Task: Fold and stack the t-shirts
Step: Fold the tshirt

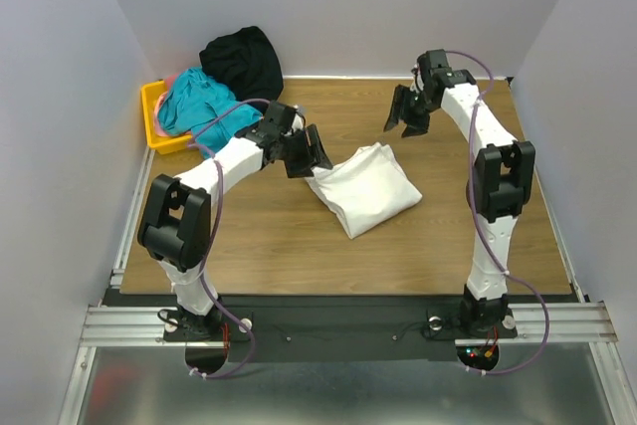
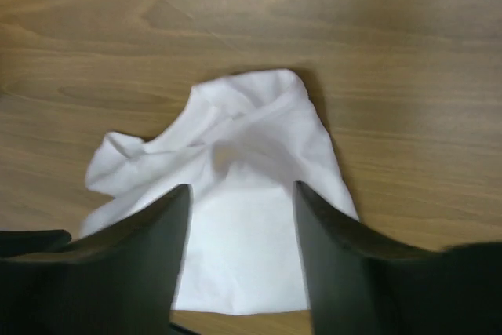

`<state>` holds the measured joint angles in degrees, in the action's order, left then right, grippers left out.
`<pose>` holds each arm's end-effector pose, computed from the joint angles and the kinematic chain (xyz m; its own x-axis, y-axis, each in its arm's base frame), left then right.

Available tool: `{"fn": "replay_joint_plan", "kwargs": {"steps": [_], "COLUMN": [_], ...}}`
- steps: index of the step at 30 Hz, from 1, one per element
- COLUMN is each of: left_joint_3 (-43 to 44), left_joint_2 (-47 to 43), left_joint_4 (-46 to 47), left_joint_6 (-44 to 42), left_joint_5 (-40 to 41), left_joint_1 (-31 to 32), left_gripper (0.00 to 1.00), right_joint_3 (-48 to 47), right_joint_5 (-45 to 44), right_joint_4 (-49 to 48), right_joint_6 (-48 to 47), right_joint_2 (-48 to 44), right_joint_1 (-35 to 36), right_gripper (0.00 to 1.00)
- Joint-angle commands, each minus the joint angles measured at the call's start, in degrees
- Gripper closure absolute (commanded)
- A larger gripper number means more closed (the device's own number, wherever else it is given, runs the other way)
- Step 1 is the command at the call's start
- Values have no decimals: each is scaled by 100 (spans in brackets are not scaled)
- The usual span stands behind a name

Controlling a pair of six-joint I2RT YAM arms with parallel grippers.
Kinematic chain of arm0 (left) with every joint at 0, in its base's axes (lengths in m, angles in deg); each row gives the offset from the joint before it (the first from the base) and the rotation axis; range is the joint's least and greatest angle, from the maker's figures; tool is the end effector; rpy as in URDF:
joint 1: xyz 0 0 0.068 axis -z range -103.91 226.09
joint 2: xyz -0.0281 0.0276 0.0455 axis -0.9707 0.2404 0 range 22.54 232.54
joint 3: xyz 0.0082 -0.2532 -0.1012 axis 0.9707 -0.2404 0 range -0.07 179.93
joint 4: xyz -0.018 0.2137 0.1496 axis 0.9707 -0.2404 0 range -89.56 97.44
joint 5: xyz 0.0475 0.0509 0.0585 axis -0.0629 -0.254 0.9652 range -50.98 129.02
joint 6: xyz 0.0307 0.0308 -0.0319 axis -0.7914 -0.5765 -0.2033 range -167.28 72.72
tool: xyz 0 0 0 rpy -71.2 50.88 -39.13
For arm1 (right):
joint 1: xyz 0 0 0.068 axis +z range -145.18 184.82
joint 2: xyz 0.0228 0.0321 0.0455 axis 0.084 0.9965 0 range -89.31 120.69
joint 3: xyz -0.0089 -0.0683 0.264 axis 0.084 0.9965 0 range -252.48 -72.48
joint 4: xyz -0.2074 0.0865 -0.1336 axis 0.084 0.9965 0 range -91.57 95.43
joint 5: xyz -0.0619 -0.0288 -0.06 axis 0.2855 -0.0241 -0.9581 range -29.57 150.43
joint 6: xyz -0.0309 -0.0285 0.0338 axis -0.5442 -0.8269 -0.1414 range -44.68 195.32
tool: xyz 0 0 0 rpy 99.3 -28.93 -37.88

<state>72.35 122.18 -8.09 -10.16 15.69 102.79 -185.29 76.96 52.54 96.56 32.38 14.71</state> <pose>0.3402 -0.1868 0.2426 -0.8893 -0.1730 -0.4234 0.1702 0.7340 -0.6575 0.4506 0.0888 0.2633 -0.9238 0.1914 -0.3317 0.0456 0.9150 0.4008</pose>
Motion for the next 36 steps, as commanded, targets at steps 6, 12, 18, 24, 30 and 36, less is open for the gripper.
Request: {"fn": "replay_joint_plan", "kwargs": {"steps": [6,12,18,24,30,36], "left_joint_3": [1713,1082,325,614,747,352], "left_joint_2": [-181,-479,-963,-657,-94,170], "left_joint_4": [-1180,-1146,-759,-425,-74,252], "left_joint_6": [-337,-373,-57,260,365,348], "left_joint_5": [1278,1033,936,831,279,-364], "left_joint_1": [-95,-33,352,1056,1592,1725], "left_gripper": [1,1,1,2,1,1], "right_joint_3": [-1252,-471,961,2305,2913,3134], "right_joint_5": [-54,77,201,148,429,860], "right_joint_4": [-453,-532,-831,-1200,-1534,-1737], "right_joint_6": [-76,-339,-725,-700,-673,-735], "right_joint_2": [-303,-882,-1603,-2052,-2255,-2220], "right_joint_1": [-57,-154,-189,-189,-207,-330], "right_gripper": [18,16,16,16,16,16]}}
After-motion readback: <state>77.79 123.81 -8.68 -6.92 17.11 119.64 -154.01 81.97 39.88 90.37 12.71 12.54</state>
